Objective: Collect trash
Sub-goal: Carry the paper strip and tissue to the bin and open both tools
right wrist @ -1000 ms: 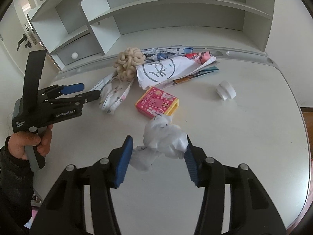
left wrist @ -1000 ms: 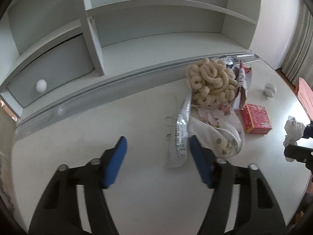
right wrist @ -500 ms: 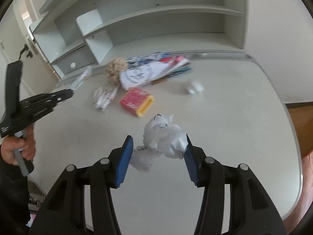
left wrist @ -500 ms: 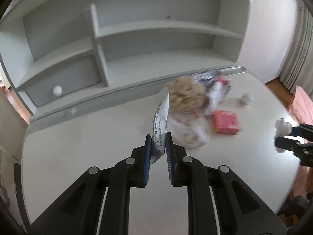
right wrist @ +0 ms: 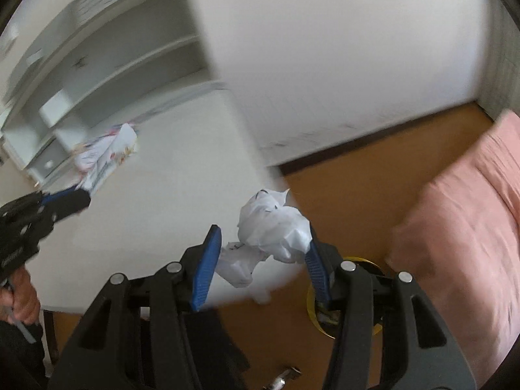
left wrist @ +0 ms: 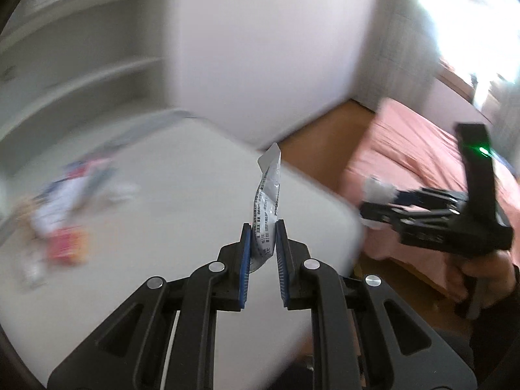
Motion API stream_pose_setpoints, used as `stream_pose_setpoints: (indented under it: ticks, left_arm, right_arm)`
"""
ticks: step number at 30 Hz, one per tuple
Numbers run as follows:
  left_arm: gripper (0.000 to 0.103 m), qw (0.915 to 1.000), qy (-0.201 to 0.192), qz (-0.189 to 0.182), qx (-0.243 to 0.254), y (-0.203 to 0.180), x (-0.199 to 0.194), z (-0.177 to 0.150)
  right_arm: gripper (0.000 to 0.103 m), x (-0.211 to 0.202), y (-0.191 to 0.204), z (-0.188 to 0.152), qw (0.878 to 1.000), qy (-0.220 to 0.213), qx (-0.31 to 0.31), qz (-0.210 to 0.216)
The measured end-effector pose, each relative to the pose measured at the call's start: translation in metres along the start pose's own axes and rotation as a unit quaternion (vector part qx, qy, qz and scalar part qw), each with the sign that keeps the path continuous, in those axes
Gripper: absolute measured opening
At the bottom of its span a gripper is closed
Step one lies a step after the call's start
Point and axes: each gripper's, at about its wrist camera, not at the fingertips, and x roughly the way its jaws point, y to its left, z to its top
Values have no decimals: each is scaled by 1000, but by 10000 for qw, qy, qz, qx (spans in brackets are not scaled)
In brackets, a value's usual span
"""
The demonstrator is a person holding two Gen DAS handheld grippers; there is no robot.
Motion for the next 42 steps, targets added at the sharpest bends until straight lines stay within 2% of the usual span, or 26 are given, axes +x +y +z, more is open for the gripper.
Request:
stream_pose_setpoints:
  ticks: [6, 10, 14, 17, 20, 30, 37, 42]
  left_arm:
    - [14, 9935, 437, -846, 632, -102, 68, 4]
    - [14, 9864, 699, -1136, 962, -151, 105, -1]
    - [14, 9799, 1018, -1176, 1252, -181, 150, -13]
    - [14, 9745, 1418, -1198, 1259, -190, 186, -26]
    - [14, 9727, 1561, -1035, 1369, -198, 214, -39]
    - [14, 9624, 2161, -910, 1369, -196, 304, -85]
    - [14, 9582, 2444, -800, 1253, -191, 332, -99]
    - [14, 9575, 2498, -888, 1133, -184, 340, -98]
  right_arm:
    - [50, -14, -112, -44, 9957, 153, 738, -542]
    - [50, -8, -165, -75, 9908, 342, 1129, -668]
    - [50, 11, -202, -102, 9868, 533, 1416, -582]
    - [50, 30, -216, -113, 9844, 683, 1531, -532]
    - [50, 54, -226, -127, 9822, 863, 1613, -431]
    - [50, 133, -244, -150, 9738, 1469, 1728, -172]
    - [50, 168, -252, -156, 9696, 1671, 1788, -72]
    - [50, 177, -257, -154, 9682, 1743, 1796, -37]
